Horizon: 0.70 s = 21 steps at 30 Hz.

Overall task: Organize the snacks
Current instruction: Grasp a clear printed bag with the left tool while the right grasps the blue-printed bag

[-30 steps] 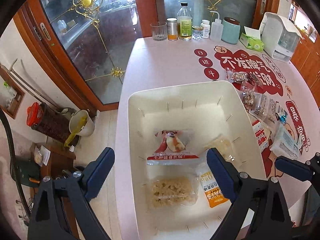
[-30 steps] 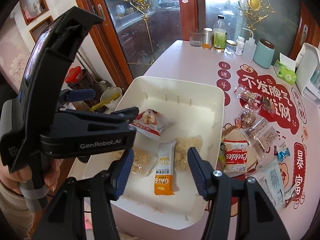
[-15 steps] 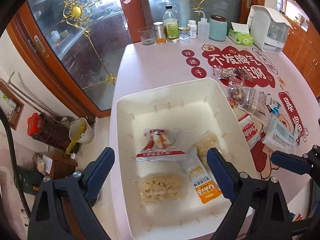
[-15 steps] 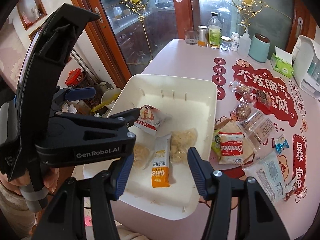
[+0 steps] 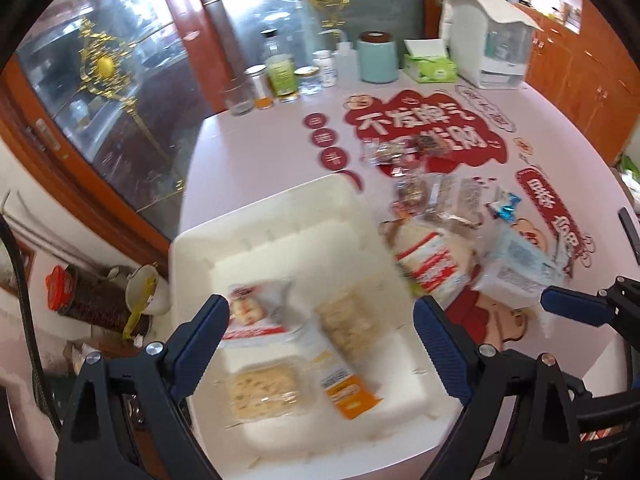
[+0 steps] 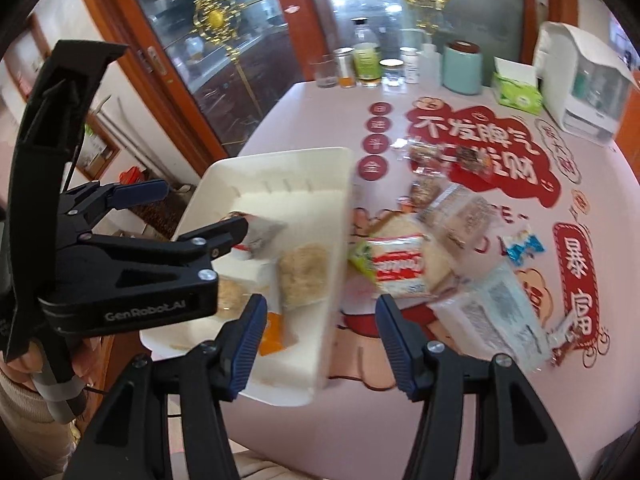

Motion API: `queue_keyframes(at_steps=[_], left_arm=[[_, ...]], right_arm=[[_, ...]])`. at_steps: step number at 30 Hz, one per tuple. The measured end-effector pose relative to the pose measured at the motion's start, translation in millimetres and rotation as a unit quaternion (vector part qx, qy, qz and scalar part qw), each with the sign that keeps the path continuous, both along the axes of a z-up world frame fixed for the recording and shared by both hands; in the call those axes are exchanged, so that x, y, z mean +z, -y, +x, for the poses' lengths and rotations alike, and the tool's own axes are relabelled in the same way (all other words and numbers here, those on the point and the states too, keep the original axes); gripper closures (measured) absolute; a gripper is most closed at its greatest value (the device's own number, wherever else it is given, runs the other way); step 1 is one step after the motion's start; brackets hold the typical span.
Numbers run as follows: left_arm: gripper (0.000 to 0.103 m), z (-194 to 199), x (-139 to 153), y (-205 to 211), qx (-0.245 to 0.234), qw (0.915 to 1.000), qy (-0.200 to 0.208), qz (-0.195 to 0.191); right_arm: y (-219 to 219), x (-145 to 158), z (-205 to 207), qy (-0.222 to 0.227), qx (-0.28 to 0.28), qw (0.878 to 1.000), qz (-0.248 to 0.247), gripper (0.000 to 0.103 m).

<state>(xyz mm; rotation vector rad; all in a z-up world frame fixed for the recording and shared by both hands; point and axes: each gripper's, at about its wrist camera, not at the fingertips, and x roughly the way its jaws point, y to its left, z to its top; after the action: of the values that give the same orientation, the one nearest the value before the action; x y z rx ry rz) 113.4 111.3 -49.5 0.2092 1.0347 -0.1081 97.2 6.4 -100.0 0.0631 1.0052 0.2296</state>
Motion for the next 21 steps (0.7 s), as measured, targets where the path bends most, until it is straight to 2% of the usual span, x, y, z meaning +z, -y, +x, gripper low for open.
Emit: queue_keyframes(at_steps=[6,10,13,18,21], left_arm=[[0.010,21,-8,55,-0.038,0.9985,-0.033,-0.023],[0.010,38,-19,92,-0.057,0.9966,-0.052,-0.028],[0.010,55,-28,117,-0.070,0.9944,-0.068,-0.038],[0.010,91,-52,147,-0.071,0.9904,-0.104,-0.055],[0.010,116,-77,164,-0.067,0.9894,-0.124,-0.037]], right_arm=[[61,-4,-2,-0.003,-0.044,0.999,0.014,0.030],[102,-17,1,-0.012,-0.056,0.998,0.007,0.016],[123,-33,5,-0.026,-0.048,0.998,-0.007,0.006],[149,-67,14,-0.035,-0.013,0.998,-0.056,0.002],[154,-87,20,-0.039,0.023,0.996,-0.080,0.002]])
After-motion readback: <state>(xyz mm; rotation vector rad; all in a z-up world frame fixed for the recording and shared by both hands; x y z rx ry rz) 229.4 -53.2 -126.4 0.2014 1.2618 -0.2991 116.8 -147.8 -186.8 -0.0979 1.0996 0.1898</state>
